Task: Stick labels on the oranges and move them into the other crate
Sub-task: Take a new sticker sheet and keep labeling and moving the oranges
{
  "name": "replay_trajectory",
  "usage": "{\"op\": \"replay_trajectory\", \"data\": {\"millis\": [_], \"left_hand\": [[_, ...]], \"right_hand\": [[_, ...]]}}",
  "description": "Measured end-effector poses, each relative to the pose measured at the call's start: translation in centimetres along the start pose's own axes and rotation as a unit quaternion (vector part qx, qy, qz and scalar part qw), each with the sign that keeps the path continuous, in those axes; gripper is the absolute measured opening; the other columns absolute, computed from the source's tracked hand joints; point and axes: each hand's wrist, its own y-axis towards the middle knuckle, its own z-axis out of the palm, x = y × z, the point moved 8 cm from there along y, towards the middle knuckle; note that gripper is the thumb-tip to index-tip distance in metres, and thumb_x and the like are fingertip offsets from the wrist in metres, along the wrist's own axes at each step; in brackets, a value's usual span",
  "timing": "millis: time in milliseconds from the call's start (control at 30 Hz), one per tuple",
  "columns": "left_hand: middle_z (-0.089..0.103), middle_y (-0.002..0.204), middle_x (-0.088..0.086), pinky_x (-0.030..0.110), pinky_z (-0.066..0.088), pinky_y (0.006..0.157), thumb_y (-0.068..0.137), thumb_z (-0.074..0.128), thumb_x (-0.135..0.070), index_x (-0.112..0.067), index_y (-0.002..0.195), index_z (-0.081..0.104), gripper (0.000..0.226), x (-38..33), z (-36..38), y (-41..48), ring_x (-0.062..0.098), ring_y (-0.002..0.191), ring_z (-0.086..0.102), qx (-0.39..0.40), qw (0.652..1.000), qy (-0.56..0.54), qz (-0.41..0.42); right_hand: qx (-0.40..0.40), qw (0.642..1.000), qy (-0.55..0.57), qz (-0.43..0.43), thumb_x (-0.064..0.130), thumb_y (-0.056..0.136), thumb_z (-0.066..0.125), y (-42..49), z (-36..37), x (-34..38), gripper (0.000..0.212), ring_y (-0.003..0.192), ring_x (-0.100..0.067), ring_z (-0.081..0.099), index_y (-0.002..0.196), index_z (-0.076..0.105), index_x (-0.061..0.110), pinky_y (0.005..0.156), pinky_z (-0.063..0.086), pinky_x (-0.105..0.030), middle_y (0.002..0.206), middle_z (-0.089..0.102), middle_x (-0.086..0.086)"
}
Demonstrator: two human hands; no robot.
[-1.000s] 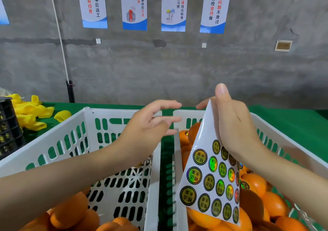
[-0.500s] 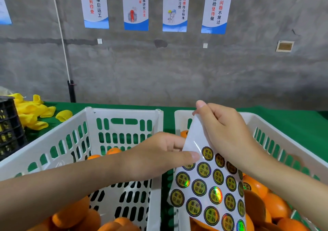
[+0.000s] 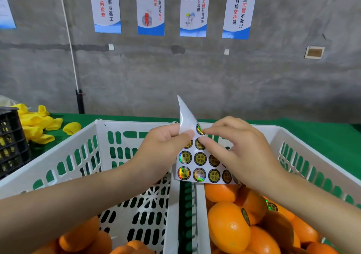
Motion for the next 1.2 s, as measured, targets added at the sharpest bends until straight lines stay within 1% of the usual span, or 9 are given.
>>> {"op": "replay_trajectory", "data": {"millis": [267, 467, 567, 700, 800, 900, 1000, 1100, 1200], "left_hand": [[0.074, 0.072, 0.009, 0.025, 0.056, 0.055, 0.098, 0.061, -0.022, -0.009, 0.077, 0.069, 0.026, -0.8, -0.3, -0.1, 0.021, 0.069, 0.074, 0.023, 0.988, 0.113, 0.101], [0.077, 0.087, -0.002, 0.026, 0.060, 0.064, 0.098, 0.056, -0.028, -0.024, 0.093, 0.074, 0.019, -1.3, -0.1, -0.3, 0.014, 0.081, 0.075, 0.040, 0.973, 0.170, 0.151], [0.077, 0.090, -0.003, 0.032, 0.063, 0.068, 0.099, 0.056, -0.029, -0.028, 0.094, 0.074, 0.018, -1.1, -0.3, -0.4, 0.015, 0.083, 0.075, 0.032, 0.974, 0.178, 0.138], [0.078, 0.091, 0.004, 0.032, 0.062, 0.065, 0.102, 0.052, -0.016, -0.021, 0.099, 0.072, 0.021, -0.4, -0.6, 0.2, 0.021, 0.080, 0.076, 0.002, 0.999, 0.043, 0.034], [0.077, 0.101, 0.014, 0.053, 0.060, 0.083, 0.100, 0.052, -0.018, -0.015, 0.114, 0.068, 0.021, 0.3, -1.1, 0.7, 0.035, 0.092, 0.075, -0.032, 0.995, -0.074, -0.053], [0.074, 0.106, 0.021, 0.054, 0.060, 0.080, 0.093, 0.054, -0.020, -0.007, 0.118, 0.064, 0.029, 0.9, 0.0, 0.3, 0.039, 0.092, 0.073, 0.043, 0.988, -0.090, -0.117], [0.073, 0.104, 0.025, 0.053, 0.055, 0.090, 0.074, 0.068, -0.020, 0.000, 0.106, 0.070, 0.039, 1.1, 0.6, -0.1, 0.042, 0.092, 0.071, 0.089, 0.993, -0.010, -0.082], [0.074, 0.102, 0.022, 0.053, 0.052, 0.095, 0.078, 0.063, -0.029, 0.000, 0.101, 0.073, 0.038, 0.6, 1.0, -0.3, 0.045, 0.099, 0.070, 0.112, 0.993, 0.037, -0.028], [0.076, 0.101, 0.018, 0.049, 0.055, 0.092, 0.084, 0.063, -0.034, -0.009, 0.096, 0.076, 0.031, 0.6, 1.2, -0.2, 0.039, 0.096, 0.072, 0.147, 0.988, 0.046, -0.006]], "right_hand": [[0.010, 0.999, 0.027, -0.034, 0.034, 0.093, 0.064, -0.2, 0.2, 0.6, 0.025, 0.080, -0.011, 0.062, 0.108, 0.078, 0.020, 0.066, 0.054, -0.038, 0.094, 0.070, 0.009], [0.045, 0.996, 0.073, -0.021, 0.032, 0.097, 0.054, 0.0, 0.6, 0.3, 0.025, 0.086, -0.009, 0.063, 0.100, 0.077, 0.022, 0.070, 0.053, -0.038, 0.091, 0.069, 0.011], [0.038, 0.994, 0.099, -0.001, 0.027, 0.099, 0.056, 0.2, 0.5, -0.2, 0.022, 0.080, -0.011, 0.062, 0.090, 0.075, 0.022, 0.069, 0.050, -0.040, 0.082, 0.066, 0.011], [-0.027, 0.986, 0.148, 0.065, 0.030, 0.098, 0.054, 0.5, -0.4, -1.6, 0.022, 0.081, -0.008, 0.062, 0.089, 0.073, 0.025, 0.069, 0.048, -0.032, 0.081, 0.067, 0.012], [-0.063, 0.981, 0.165, 0.080, 0.032, 0.100, 0.050, 0.7, -1.2, -1.9, 0.022, 0.086, -0.005, 0.061, 0.087, 0.068, 0.031, 0.067, 0.046, -0.021, 0.087, 0.064, 0.016], [-0.073, 0.984, 0.149, 0.072, 0.031, 0.102, 0.046, 0.9, -1.6, -1.5, 0.022, 0.092, -0.004, 0.056, 0.087, 0.062, 0.036, 0.074, 0.039, -0.017, 0.088, 0.058, 0.020], [-0.026, 0.978, 0.164, 0.122, 0.038, 0.104, 0.041, 0.8, -0.8, -2.2, 0.026, 0.085, -0.004, 0.056, 0.089, 0.061, 0.033, 0.073, 0.042, -0.030, 0.083, 0.060, 0.016], [0.066, 0.954, 0.201, 0.214, 0.055, 0.101, 0.033, -0.1, 1.0, -3.2, 0.043, 0.083, -0.012, 0.065, 0.094, 0.063, 0.024, 0.081, 0.052, -0.039, 0.086, 0.068, 0.003], [0.082, 0.926, 0.234, 0.285, 0.058, 0.100, 0.033, -0.4, 1.7, -4.0, 0.058, 0.068, -0.015, 0.065, 0.093, 0.060, 0.008, 0.070, 0.046, -0.028, 0.082, 0.068, -0.012]]}}
